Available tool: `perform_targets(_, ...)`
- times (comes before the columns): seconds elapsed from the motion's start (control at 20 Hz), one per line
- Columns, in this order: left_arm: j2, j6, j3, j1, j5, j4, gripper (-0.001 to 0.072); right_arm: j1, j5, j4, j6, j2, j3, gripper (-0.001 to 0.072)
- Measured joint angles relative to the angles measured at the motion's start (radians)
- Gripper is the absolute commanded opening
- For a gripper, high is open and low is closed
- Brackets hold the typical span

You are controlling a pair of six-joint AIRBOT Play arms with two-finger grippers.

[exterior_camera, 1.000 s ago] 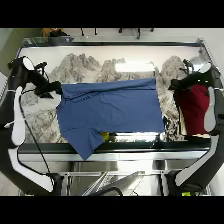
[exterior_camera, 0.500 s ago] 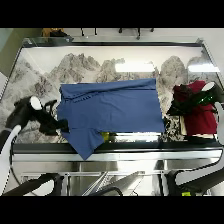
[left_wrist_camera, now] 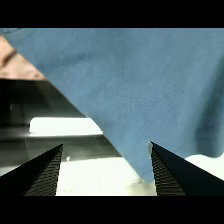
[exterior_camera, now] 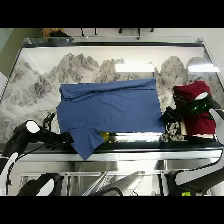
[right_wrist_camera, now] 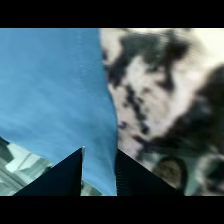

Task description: Fold the shirts.

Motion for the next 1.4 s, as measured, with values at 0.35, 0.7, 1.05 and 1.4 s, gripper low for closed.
perform_targets(0.35,0.018,0.014,-0.047,0.007,0.122,-0.063,0.0597,0.001,-0.027,0.075,-0.045,-0.004,-0.027,0.0250)
perform_targets(0.7,0.019,0.016,-0.054,-0.026,0.193,-0.112,0.0597,0.001,-0.034,0.089,-0.053,-0.005,-0.029,0.0250)
perform_targets(1.05,0.022,0.018,-0.114,-0.072,0.211,-0.135,0.0596,0.001,-0.035,0.092,-0.053,-0.005,-0.029,0.0249)
perform_targets(1.4,0.019,0.028,-0.155,-0.078,0.316,-0.179,0.0020,0.000,-0.023,0.104,-0.054,-0.005,-0.029,0.0098)
